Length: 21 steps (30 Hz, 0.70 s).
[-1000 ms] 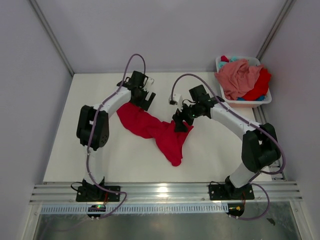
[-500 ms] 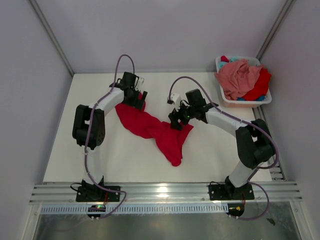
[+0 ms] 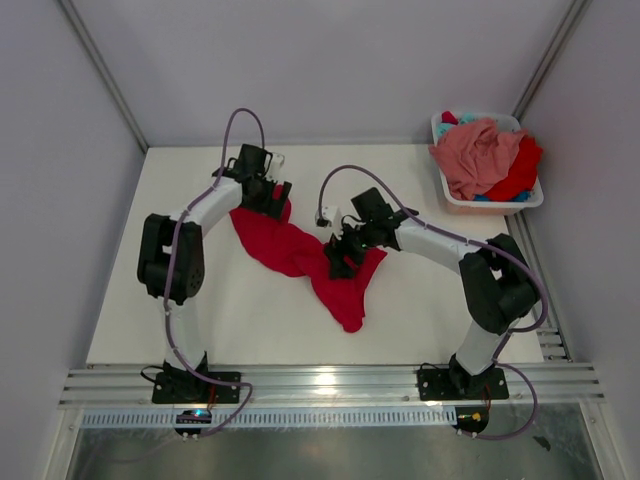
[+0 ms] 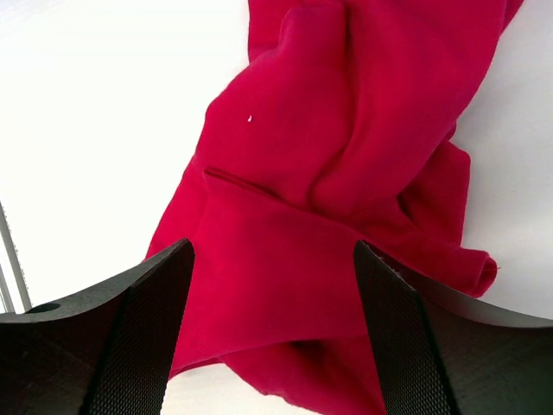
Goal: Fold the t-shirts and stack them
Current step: Flatten the tshirt out
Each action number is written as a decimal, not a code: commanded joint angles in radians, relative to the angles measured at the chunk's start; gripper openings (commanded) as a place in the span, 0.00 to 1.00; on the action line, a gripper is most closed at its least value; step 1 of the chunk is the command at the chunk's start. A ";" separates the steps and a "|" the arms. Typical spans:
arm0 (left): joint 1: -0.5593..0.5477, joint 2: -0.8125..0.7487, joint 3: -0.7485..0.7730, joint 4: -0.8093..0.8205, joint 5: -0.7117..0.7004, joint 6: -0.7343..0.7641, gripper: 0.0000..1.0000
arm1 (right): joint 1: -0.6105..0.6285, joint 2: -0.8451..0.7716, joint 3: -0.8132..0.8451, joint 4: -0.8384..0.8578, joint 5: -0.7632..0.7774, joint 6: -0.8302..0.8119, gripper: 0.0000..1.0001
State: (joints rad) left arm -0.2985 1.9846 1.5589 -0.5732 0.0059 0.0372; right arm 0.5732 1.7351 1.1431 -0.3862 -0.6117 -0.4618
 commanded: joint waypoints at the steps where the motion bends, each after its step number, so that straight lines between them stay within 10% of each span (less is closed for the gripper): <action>1: 0.006 -0.053 -0.010 0.035 0.032 0.012 0.99 | 0.001 -0.008 0.020 -0.034 -0.010 -0.034 0.78; 21: 0.005 -0.092 -0.020 0.016 0.062 0.015 0.99 | 0.063 0.159 0.244 -0.160 0.101 -0.034 0.79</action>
State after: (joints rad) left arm -0.2985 1.9480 1.5383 -0.5732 0.0505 0.0380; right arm 0.6182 1.8683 1.3266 -0.5220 -0.5579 -0.5007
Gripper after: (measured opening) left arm 0.991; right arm 0.790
